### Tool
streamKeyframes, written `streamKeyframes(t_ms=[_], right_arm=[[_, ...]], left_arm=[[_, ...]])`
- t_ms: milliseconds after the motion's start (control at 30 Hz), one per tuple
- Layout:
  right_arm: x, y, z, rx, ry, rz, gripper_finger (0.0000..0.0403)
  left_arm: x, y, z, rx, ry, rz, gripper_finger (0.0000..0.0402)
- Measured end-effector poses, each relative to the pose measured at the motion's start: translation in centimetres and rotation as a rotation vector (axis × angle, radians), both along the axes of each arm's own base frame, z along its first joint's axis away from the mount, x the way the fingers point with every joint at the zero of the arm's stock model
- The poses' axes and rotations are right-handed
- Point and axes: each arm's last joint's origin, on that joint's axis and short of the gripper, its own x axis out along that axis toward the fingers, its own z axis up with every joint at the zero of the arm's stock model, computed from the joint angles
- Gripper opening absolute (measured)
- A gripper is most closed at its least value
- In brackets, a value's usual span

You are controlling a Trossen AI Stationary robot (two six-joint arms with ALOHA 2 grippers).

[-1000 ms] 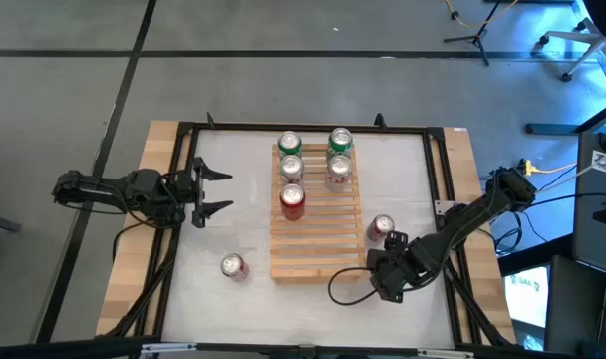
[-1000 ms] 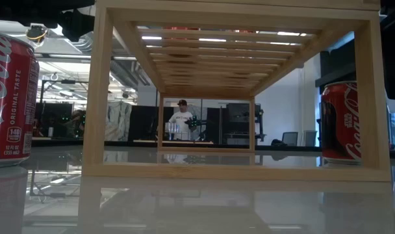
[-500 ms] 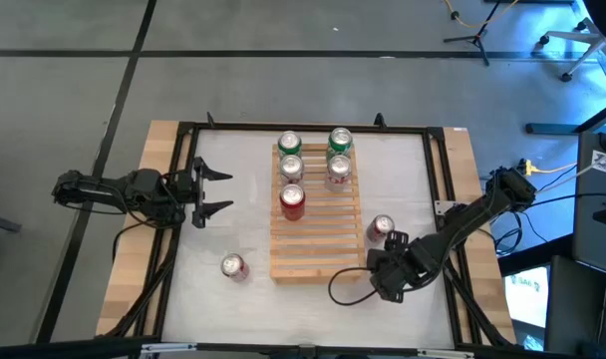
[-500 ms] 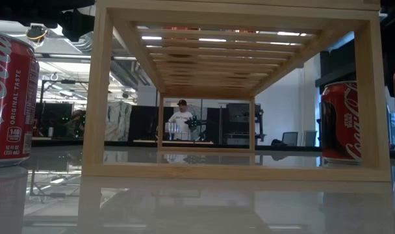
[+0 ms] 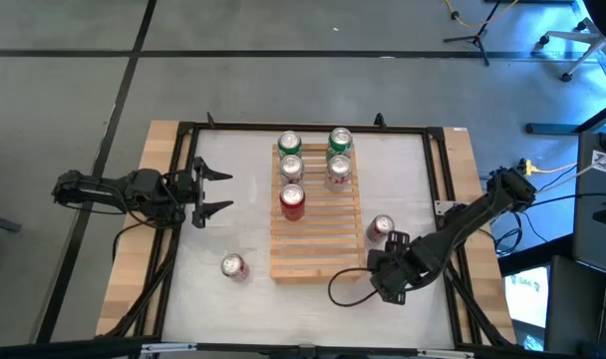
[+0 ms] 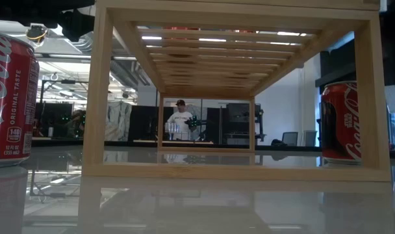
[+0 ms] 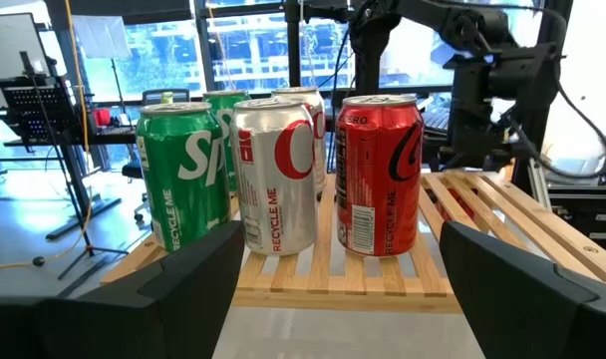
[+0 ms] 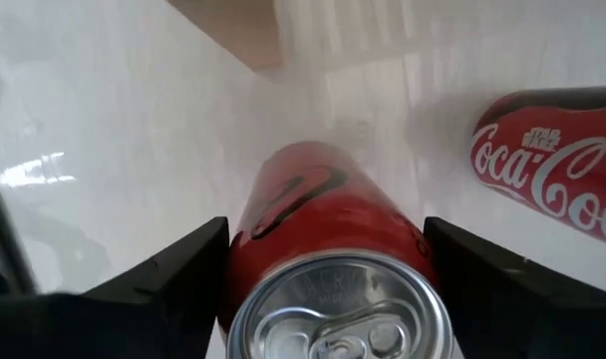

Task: Place canned beverage on shelf
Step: Put the red and black soda can on the shelf aligned with the red and black soda can

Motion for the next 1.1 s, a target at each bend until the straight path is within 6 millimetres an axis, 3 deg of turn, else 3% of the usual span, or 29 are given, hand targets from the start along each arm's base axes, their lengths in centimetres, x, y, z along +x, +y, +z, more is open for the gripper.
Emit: streamKeyframes(t_ms=[367,600,1100], right_arm=[[-0.1,-0.1,6.2,0.012,0.008,0.022,0.0289],[0.2,-1.5,10.1,0.04,-0.014,-0.003,0.029],[0.9,-4.5,14.2,0.1,-0.068,0.009,0.0293]], left_arm=[[0.0,0.0,0.0,0.0,0.001,0.0,0.033],[0.0,0.0,0.0,0.0,0.0,0.0,0.033],[0.0,0.0,0.0,0.0,0.0,0.0,0.033]])
